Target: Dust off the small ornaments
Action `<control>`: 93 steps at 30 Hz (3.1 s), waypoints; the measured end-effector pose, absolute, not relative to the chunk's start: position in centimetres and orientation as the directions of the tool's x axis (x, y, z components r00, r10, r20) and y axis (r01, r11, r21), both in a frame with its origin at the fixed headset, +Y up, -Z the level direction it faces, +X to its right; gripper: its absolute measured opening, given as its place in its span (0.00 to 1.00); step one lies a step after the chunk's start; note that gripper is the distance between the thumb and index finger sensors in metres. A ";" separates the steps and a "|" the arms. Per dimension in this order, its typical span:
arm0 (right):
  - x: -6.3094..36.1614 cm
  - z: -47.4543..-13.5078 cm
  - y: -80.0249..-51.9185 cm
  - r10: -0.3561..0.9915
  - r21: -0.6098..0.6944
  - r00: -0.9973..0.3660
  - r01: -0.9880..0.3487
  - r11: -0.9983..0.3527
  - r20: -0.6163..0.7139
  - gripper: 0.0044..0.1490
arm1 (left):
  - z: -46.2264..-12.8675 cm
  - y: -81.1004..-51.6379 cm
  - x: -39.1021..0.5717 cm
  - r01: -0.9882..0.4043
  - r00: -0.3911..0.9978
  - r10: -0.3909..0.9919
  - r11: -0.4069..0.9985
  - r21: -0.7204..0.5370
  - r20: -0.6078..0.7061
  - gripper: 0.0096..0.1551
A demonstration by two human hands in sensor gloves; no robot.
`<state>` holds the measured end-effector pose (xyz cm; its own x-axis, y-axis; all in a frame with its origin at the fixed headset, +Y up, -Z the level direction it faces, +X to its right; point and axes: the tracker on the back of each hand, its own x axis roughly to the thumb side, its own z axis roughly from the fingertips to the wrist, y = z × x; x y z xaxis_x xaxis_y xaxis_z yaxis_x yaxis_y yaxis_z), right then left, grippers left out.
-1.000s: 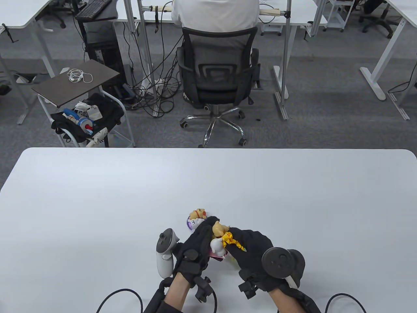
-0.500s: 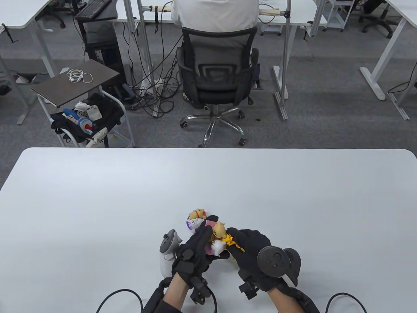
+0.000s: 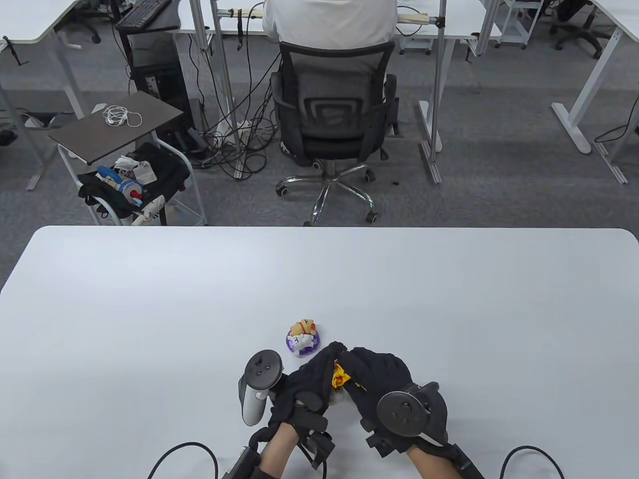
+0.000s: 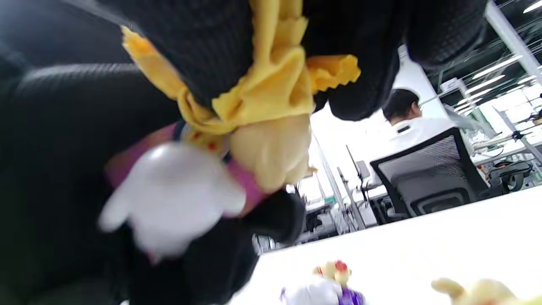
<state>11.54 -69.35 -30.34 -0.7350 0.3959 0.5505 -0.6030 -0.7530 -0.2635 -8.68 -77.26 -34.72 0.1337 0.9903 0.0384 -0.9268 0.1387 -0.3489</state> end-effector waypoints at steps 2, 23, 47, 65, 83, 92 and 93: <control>12.5 -31.0 -69.2 0.450 -0.253 -0.730 -0.630 -0.734 0.514 0.30 | -34.6 -77.0 -8.6 -0.926 0.167 0.983 0.182 -0.331 0.073 0.42; 15.7 -32.6 -70.0 0.742 -0.056 -0.520 -0.833 -0.551 0.423 0.30 | -35.1 -77.4 -9.9 -0.949 0.090 0.996 0.086 -0.304 0.001 0.38; 14.2 -31.7 -70.3 0.613 -0.154 -0.621 -0.753 -0.639 0.488 0.31 | -35.3 -78.9 -9.7 -0.850 -0.284 0.939 -0.340 -0.403 -0.194 0.41; 12.6 -29.8 -68.9 0.432 -0.285 -0.698 -0.662 -0.693 0.571 0.30 | -35.2 -78.5 -8.8 -0.885 -0.096 0.991 -0.129 -0.448 -0.096 0.36; 11.4 -29.6 -70.0 0.382 -0.330 -0.756 -0.600 -0.728 0.531 0.30 | -34.9 -77.6 -8.7 -0.859 -0.381 0.924 -0.364 -0.360 -0.024 0.39; 13.0 -30.4 -69.9 0.723 -0.088 -0.461 -0.867 -0.491 0.515 0.30 | -35.1 -78.2 -8.0 -0.780 -0.440 0.892 -0.436 -0.448 -0.102 0.33; 12.7 -30.4 -70.2 0.703 -0.079 -0.484 -0.848 -0.525 0.522 0.29 | -35.1 -78.0 -7.9 -0.774 -0.452 0.887 -0.444 -0.452 -0.098 0.33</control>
